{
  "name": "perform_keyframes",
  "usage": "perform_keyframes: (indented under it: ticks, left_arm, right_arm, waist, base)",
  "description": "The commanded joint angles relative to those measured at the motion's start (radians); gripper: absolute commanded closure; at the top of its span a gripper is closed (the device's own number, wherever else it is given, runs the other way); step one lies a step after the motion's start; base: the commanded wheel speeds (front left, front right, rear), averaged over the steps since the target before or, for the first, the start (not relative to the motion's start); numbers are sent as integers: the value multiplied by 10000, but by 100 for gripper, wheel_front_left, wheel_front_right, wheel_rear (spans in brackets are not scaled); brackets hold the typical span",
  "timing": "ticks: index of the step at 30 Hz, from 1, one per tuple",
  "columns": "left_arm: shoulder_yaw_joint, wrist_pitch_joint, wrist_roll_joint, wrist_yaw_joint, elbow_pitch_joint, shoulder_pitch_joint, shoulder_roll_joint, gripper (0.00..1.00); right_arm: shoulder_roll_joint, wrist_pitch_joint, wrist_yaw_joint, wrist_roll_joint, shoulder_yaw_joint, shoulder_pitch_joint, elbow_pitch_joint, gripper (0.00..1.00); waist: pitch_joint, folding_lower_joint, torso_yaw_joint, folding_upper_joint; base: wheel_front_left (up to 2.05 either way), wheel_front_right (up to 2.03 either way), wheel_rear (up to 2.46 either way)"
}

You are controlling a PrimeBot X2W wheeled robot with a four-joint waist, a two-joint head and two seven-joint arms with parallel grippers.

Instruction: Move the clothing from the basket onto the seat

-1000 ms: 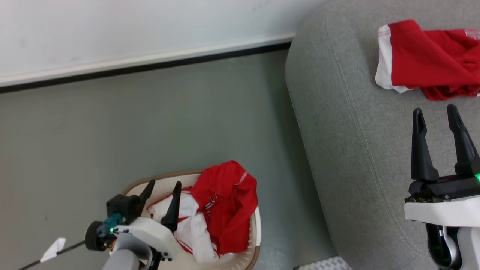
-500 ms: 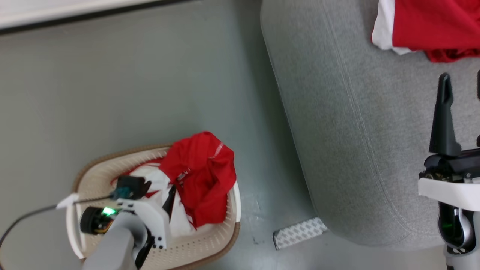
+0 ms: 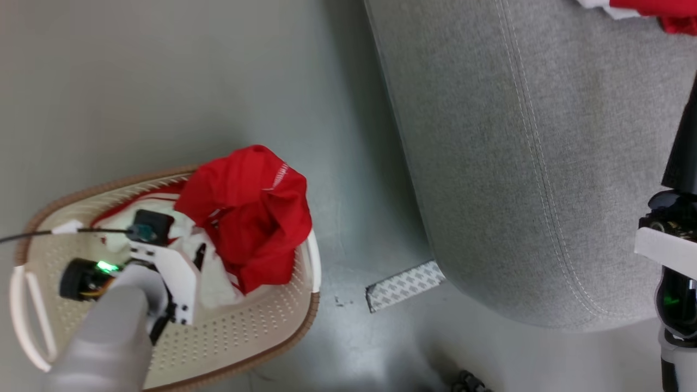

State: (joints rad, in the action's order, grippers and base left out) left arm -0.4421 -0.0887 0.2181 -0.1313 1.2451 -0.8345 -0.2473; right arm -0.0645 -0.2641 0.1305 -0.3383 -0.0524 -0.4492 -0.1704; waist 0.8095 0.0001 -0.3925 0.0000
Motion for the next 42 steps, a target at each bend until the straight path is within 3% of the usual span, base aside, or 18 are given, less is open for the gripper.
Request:
perform_keyframes:
  ticks: [1,6,12,19,29,30,31,32,42]
  left_arm:
    - [-14,-16,115,15,31,-138,-144,0]
    - [-145,11,-68,182,211,-635,-492,0]
    - [-249,-235,-45,175,299,-1074,-637,0]
    - [-786,-101,-237,30,362,-1096,-530,0]
    - [-1766,181,518,1,205,-823,-278,0]
    - [-1933,235,658,16,146,-800,-310,36]
    - [-2076,267,833,15,77,-770,-341,85]
    - [-2223,293,983,15,-5,-759,-377,100]
    - [-3574,395,2443,14,-621,-853,-791,100]
  right_arm:
    - [54,-2,6,-12,-43,-73,-88,0]
    - [130,-2,6,-86,-219,-80,-436,0]
    - [157,0,6,231,-109,70,-1024,0]
    - [155,0,6,411,18,149,-1395,0]
    - [156,0,6,630,66,160,-1503,0]
    - [156,-2,6,628,72,153,-1486,0]
    - [156,0,6,628,74,149,-1472,0]
    - [156,0,6,624,74,147,-1460,0]
    - [157,0,6,708,114,-15,-1335,0]
  waist:
    - [307,-1,-258,0]
    - [829,-1,-499,0]
    - [1337,-1,-118,0]
    - [1541,-1,171,0]
    - [1640,-1,338,0]
    - [1633,-1,332,0]
    - [1625,-1,326,0]
    - [1616,-1,320,0]
    - [1304,-1,405,0]
  base:
    - [0,0,0]
    - [3,3,3]
    - [22,22,22]
    - [12,12,12]
    - [3,3,3]
    - [0,0,0]
    - [0,0,0]
    - [0,0,0]
    - [0,0,0]
